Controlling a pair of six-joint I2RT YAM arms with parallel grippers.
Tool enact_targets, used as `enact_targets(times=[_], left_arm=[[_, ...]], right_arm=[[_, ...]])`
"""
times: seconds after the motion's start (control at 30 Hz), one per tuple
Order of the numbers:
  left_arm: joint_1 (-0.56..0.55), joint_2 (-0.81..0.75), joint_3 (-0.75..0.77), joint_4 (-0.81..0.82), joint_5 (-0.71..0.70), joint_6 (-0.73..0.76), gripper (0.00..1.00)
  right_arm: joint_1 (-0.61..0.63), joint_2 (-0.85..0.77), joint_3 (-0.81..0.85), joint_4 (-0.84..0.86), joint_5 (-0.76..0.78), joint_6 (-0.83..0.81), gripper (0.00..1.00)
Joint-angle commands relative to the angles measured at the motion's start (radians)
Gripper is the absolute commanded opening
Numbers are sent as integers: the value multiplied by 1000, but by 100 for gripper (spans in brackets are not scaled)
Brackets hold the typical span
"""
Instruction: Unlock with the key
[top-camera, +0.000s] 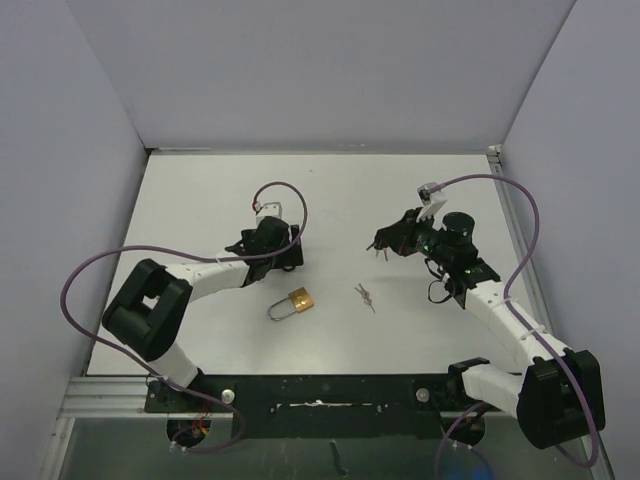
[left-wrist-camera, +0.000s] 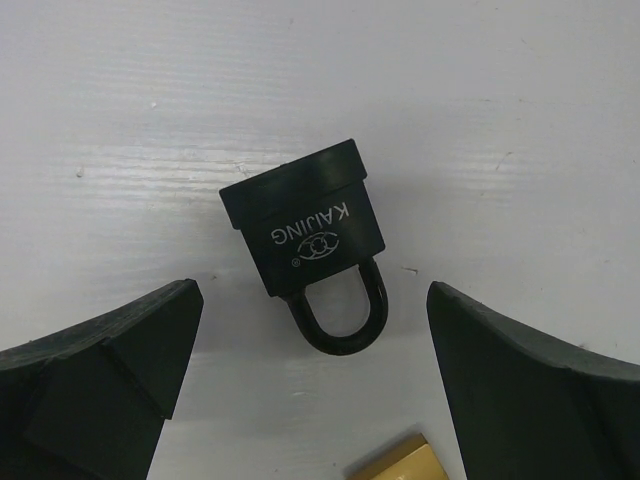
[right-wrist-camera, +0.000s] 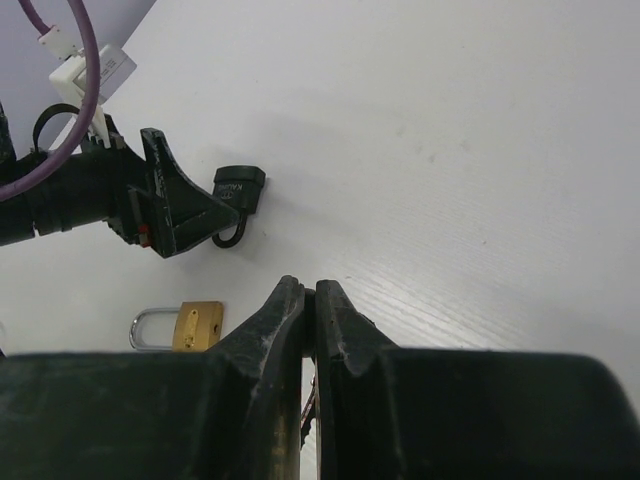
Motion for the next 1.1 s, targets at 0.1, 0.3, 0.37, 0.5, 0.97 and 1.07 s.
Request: enact_targets(times=[0.1,0.3,0.37,0.5,0.97,1.07], left_arm=[[26,61,85,17,20,-46,98],[26,125,137,17,42,-27,98],[26,145,155,17,51,-15,98],[26,173,182,26,68,14,98],[9,209,204,18,106,143,94],[2,207,194,8,95,157,91]], right_arm=[[-12,-38,-1,29,7,10,0],[-13,-37,-1,29,7,12,0],[-15,-35,-2,29,6,12,0],[-16,-33,-5,32,4,12,0],[-19,-26,-7,42,-6,20,0],[-19,-18,-4,48,-13,23,0]])
